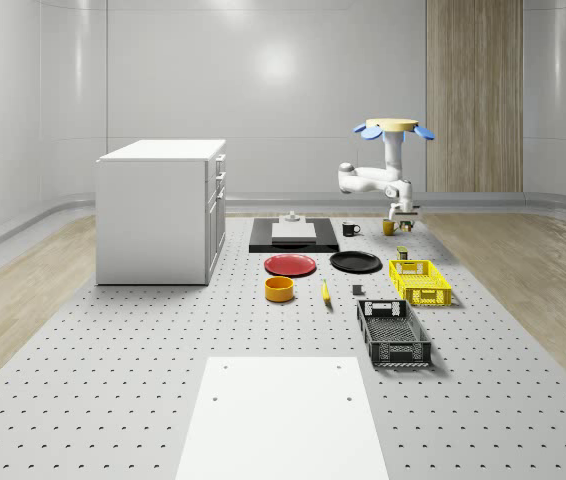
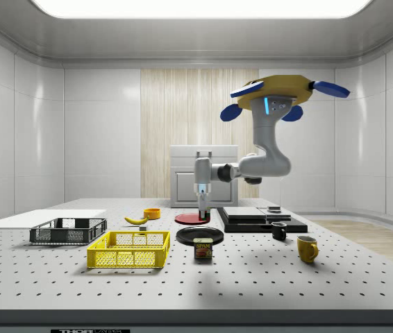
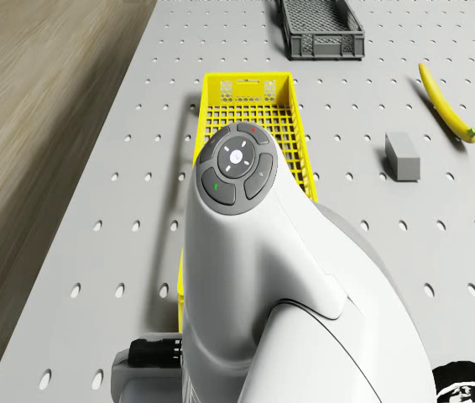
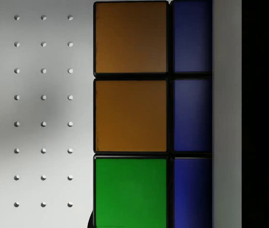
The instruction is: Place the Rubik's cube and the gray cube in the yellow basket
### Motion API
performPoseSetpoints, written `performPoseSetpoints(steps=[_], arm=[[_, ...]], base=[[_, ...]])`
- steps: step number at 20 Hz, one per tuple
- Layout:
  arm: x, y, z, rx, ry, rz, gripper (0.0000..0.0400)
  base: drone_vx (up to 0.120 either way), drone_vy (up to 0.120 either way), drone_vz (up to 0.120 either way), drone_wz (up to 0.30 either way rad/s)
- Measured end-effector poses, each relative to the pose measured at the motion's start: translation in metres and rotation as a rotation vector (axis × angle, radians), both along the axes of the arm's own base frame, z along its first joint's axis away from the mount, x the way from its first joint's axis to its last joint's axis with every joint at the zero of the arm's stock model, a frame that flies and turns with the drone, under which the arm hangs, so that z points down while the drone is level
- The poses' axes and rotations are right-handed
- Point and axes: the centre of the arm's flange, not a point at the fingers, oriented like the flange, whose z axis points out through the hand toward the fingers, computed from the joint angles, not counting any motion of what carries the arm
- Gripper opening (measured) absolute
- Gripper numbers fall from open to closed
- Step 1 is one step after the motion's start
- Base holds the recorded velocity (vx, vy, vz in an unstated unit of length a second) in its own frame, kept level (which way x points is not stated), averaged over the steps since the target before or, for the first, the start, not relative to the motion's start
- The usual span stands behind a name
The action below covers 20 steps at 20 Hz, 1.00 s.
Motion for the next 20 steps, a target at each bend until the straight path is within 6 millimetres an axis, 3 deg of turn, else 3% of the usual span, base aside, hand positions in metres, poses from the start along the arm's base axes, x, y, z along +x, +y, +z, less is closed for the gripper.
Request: performPoseSetpoints(steps=[20], arm=[[0.0, 0.0, 0.0, 0.0, 0.0, 0.0, 0.0325]], base=[[0.12, -0.008, 0.0, 0.0]])
